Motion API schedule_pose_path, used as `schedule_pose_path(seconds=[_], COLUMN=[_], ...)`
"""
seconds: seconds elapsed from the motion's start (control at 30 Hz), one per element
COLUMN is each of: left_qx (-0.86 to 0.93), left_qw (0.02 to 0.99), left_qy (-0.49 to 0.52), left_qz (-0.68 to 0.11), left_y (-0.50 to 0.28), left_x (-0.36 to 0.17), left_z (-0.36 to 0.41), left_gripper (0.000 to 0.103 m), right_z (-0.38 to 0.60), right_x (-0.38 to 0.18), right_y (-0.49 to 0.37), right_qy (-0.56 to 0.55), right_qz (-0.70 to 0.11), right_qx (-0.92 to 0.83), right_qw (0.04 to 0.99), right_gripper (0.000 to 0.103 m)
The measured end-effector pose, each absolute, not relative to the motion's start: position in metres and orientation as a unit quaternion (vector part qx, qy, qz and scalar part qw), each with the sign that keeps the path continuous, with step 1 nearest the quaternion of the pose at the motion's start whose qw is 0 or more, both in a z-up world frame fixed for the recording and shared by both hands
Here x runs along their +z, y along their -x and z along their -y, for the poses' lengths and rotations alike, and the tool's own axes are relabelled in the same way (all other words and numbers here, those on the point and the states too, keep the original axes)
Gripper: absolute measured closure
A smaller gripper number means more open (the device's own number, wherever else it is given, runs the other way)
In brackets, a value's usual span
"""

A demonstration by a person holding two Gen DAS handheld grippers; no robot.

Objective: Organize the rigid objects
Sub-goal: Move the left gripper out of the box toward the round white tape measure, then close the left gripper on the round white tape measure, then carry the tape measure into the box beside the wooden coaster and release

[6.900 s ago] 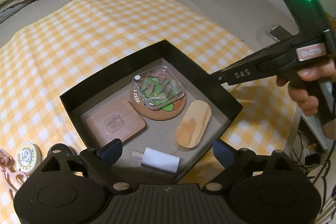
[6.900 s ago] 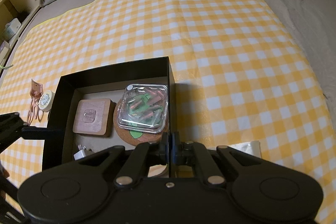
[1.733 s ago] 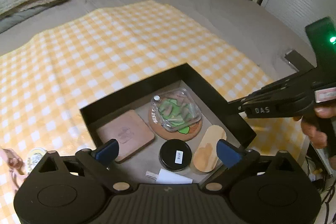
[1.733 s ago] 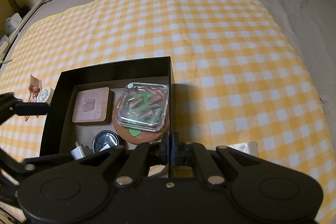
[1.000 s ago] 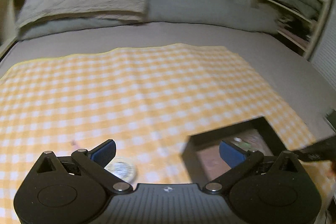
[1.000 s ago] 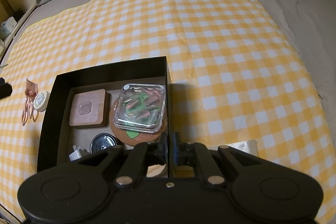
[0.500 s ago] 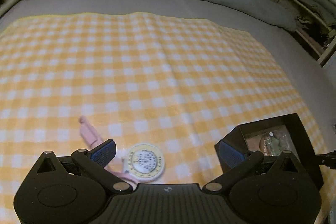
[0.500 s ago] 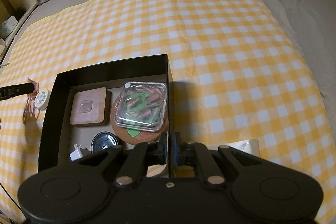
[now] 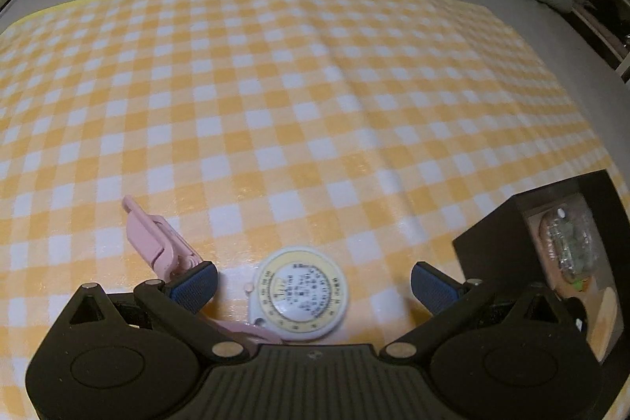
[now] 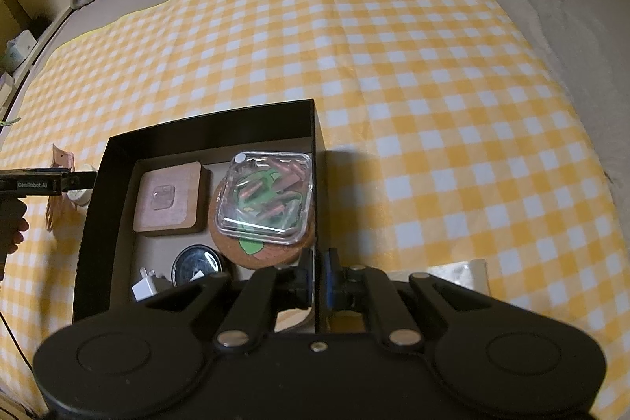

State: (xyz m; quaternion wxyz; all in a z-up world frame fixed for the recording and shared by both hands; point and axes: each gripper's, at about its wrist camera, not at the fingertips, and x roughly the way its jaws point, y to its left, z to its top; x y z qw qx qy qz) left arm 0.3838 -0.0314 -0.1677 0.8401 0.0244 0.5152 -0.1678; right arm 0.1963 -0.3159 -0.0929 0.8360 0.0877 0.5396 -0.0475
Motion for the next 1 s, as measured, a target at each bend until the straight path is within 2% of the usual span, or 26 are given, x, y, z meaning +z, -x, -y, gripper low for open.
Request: schedule_pose_path(seconds=[0.13,0.2,0.27,0.37,0.43,0.47,0.5,0.53,0.77,1.0], left_qx=[-0.179,-0.175,-0.174,-0.166,-0.168,-0.169,-0.17,-0.169,-0.174,-0.217], left_qw=[0.831,0.831,0.833,0.834,0.833,0.833,0.833,0.834,0.835,0.858], left_qy=[-0.017,-0.028,-0.042,-0.067,-0.109,-0.119,-0.119,-0.115,-0.098,-0.055], left_qz=[-0.526,-0.527,-0.524,-0.521,-0.516,-0.513,-0.513,-0.513,-0.512,-0.463], left_y=[-0.386,-0.385,-0.385,-0.386,-0.383,-0.382,-0.382,-0.383,-0.38,-0.361], left_x=[-0.171,-0.171,-0.17,-0.17,-0.173,-0.173,-0.173,-0.172,-0.165,-0.122], left_z=[0.026,0.028,0.032,0.039,0.047,0.049,0.049,0.048,0.045,0.046], left_gripper=[0.006,0.018,0.025,0.031,0.031,0.034,0.042,0.046,0.046,0.046], right_z=[0.317,0.317,0.317,0.316,0.315,0.314,0.313,0.313,0.31,0.309], right_x=[-0.093,-0.093,-0.093,-0.093,-0.092,-0.092,-0.091,-0.091,-0.089,-0.088], right_y=[-0.196,-0.195,-0.195,-0.195,-0.195,-0.194,-0.194,-0.194,-0.194,-0.193], right_qy=[-0.09,-0.091,-0.09,-0.089,-0.086,-0.085,-0.084,-0.084,-0.081,-0.077], right_qz=[-0.539,-0.539,-0.539,-0.539,-0.54,-0.54,-0.54,-0.54,-0.54,-0.54], right_qx=[-0.045,-0.044,-0.045,-0.045,-0.045,-0.045,-0.045,-0.044,-0.046,-0.047], right_qw=[0.836,0.836,0.836,0.836,0.836,0.836,0.836,0.837,0.837,0.837], right_gripper=[0.096,0.096,0.096,0.096,0.096,0.097,0.097,0.098,0.1,0.1])
